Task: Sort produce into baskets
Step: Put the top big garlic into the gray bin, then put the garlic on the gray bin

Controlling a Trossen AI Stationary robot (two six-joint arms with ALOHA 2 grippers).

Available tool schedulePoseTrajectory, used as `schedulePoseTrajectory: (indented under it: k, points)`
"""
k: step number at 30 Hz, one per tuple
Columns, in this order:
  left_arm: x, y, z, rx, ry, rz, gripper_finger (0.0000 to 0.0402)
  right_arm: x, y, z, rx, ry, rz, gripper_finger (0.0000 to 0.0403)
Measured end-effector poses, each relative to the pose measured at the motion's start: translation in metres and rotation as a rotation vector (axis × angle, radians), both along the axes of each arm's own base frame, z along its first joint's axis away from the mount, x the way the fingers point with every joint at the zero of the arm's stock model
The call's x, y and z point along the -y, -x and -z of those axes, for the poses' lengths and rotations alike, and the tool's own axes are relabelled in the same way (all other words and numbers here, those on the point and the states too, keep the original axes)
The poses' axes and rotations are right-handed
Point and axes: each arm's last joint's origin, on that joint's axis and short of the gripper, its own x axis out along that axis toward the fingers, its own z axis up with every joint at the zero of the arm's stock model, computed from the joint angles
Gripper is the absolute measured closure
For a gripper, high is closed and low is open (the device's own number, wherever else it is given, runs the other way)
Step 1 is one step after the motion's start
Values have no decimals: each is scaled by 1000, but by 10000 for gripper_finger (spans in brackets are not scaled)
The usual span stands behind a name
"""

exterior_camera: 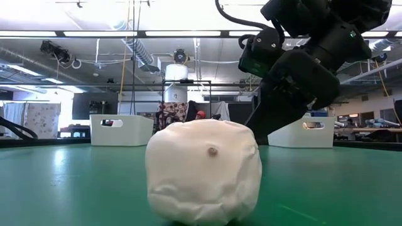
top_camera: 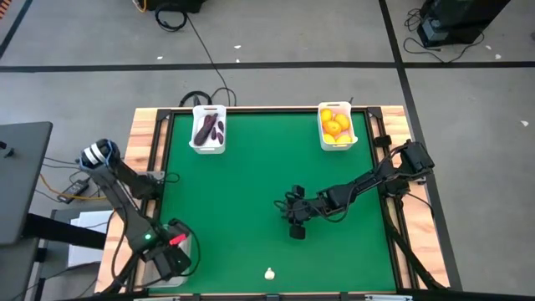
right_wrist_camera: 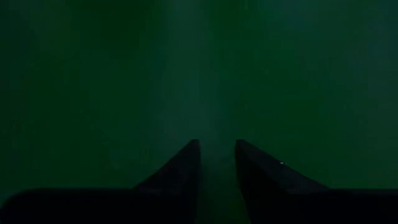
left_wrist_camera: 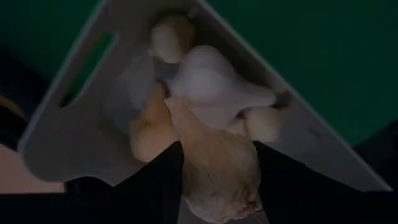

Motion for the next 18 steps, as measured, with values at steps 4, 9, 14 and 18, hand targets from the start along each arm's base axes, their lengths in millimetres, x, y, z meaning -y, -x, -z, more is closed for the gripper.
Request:
schedulePoseTrajectory:
  k: [4, 9, 14, 18]
  points:
    - [-3, 5, 2, -31, -61, 13, 207, -2, -1, -1, 15, 18, -30, 269]
    - [-13, 11, 1, -84, -173, 9, 173, -6, -1, -2, 26, 20, -76, 222]
    - [-13, 8, -4, -57, -183, -12, 147, -8, -1, -2, 25, -2, -137, 183]
    - [-9, 5, -15, -18, -156, -22, 130, -9, -1, -3, 35, 11, -152, 167]
